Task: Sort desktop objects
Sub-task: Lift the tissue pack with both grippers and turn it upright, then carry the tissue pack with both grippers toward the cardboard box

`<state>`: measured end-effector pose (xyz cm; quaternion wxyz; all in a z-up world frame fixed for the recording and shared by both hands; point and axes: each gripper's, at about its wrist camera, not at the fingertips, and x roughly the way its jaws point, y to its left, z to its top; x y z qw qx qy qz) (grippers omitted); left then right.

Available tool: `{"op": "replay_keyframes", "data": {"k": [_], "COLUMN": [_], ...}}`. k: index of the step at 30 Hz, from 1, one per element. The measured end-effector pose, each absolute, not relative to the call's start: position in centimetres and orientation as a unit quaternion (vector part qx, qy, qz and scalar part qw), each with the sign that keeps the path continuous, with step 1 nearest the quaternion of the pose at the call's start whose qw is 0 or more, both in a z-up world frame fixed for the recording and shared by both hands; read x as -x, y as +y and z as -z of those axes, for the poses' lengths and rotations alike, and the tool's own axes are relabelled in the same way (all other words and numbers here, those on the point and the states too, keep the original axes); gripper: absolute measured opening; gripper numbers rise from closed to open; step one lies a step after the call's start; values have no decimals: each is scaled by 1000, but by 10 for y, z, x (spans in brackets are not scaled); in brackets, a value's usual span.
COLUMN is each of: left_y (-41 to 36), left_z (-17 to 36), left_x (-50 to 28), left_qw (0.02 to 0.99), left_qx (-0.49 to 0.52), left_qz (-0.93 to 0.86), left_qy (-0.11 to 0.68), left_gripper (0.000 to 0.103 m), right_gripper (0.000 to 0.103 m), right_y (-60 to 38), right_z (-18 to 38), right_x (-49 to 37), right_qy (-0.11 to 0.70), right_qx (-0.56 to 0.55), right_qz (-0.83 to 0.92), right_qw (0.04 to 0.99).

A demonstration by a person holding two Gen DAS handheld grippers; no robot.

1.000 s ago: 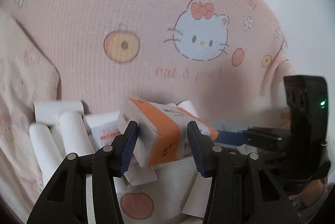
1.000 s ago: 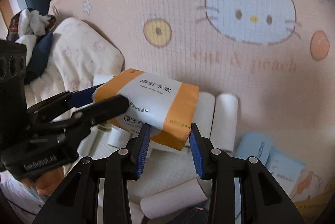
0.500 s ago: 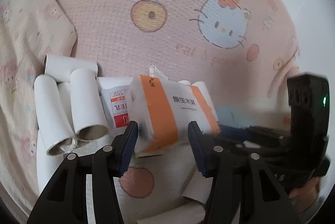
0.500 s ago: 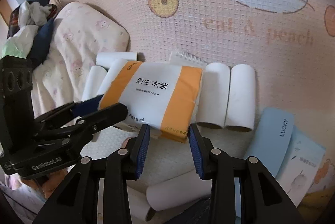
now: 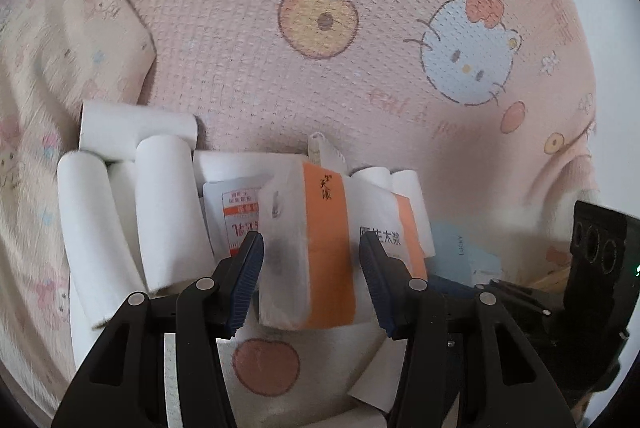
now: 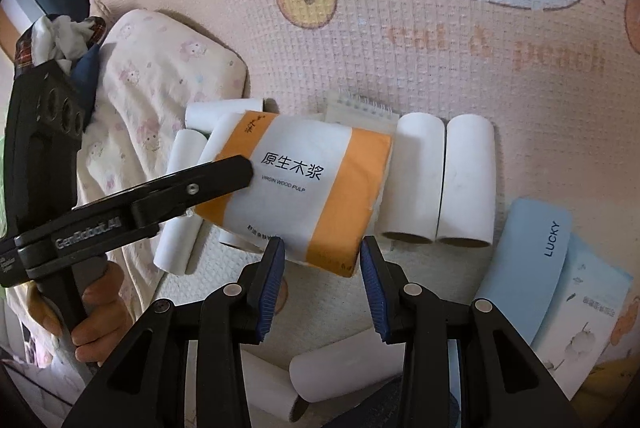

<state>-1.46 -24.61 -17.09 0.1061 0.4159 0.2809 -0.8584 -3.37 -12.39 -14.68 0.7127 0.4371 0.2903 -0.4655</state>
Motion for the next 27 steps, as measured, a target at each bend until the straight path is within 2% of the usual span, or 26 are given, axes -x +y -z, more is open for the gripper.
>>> {"op": "replay_keyframes", "data": {"k": [5, 15, 22, 24, 27], "left_y": [-240, -242, -229, -226, -222], "left_z": [174, 180, 180, 180, 180], "left_x": [9, 2, 1, 0, 0], "left_qw": [101, 91, 99, 101, 103], "left_qx": [-413, -408, -403, -401, -400], "left_qz": [868, 867, 879, 882, 884], "left_qy": [257, 272, 236, 227, 218], "left_gripper": [47, 48, 49, 49, 49], "right_gripper": [35, 35, 36, 37, 48], "right_y": [-126, -144, -150, -152, -155], "right_z": [147, 151, 162, 164, 169], "right_x": [34, 45, 44, 44, 48], "right_qy": [289, 262, 251, 251, 229], "right_qx": [-443, -474, -495, -499, -524], "right_qz": [459, 462, 447, 443, 426], "right_qw": [714, 702, 702, 702, 701]}}
